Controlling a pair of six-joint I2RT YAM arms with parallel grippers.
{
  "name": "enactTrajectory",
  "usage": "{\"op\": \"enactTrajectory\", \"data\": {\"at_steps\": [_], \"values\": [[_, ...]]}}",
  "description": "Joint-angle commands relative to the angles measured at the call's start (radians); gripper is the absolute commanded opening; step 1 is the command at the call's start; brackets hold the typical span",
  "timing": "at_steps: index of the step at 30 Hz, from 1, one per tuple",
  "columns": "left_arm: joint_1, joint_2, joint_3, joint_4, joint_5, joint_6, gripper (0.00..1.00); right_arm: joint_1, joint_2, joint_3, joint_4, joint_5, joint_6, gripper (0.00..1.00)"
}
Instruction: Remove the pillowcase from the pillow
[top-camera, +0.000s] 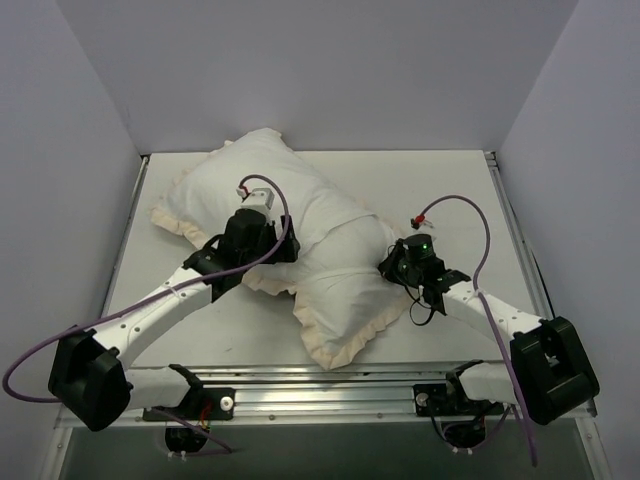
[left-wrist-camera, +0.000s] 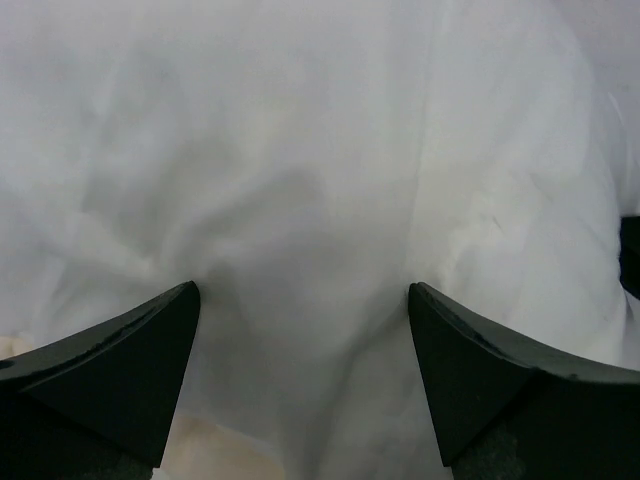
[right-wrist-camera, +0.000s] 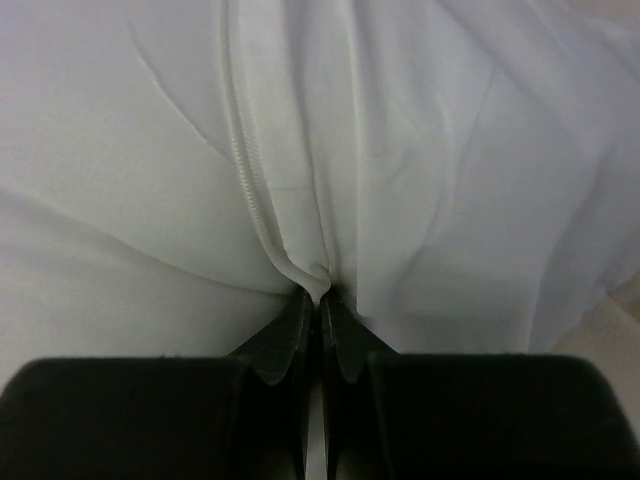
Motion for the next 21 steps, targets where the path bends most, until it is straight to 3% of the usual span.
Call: {"op": "enactTrajectory", "data": {"at_steps": [1, 6, 11, 19, 21], "values": [[-0.086, -0.081, 0.009, 0.004, 0.017, 0.185, 0.94, -0.001, 0.039, -0.008, 0.055, -0.129, -0.081, 0.0], [-0.158, -0.124, 0.107, -0.014, 0.009, 0.294, 0.94, -0.002, 0.037, 0.026, 0.107, -0.16, -0.128, 0.0], [-0.208, -0.055, 0.231, -0.049, -0.029, 0.32, 0.94, -0.002, 0.022, 0.023, 0.128, -0.156, -0.136, 0.0], [-0.302, 0.178, 0.397, -0.129, -0.254, 0.045, 1.0, -0.002, -0.013, -0.008, 0.141, -0.116, -0.135, 0.0], [-0.311, 0.224, 0.463, -0.192, -0.271, -0.035, 0.95, -0.001, -0.027, -0.014, 0.141, -0.107, -0.141, 0.0]]}}
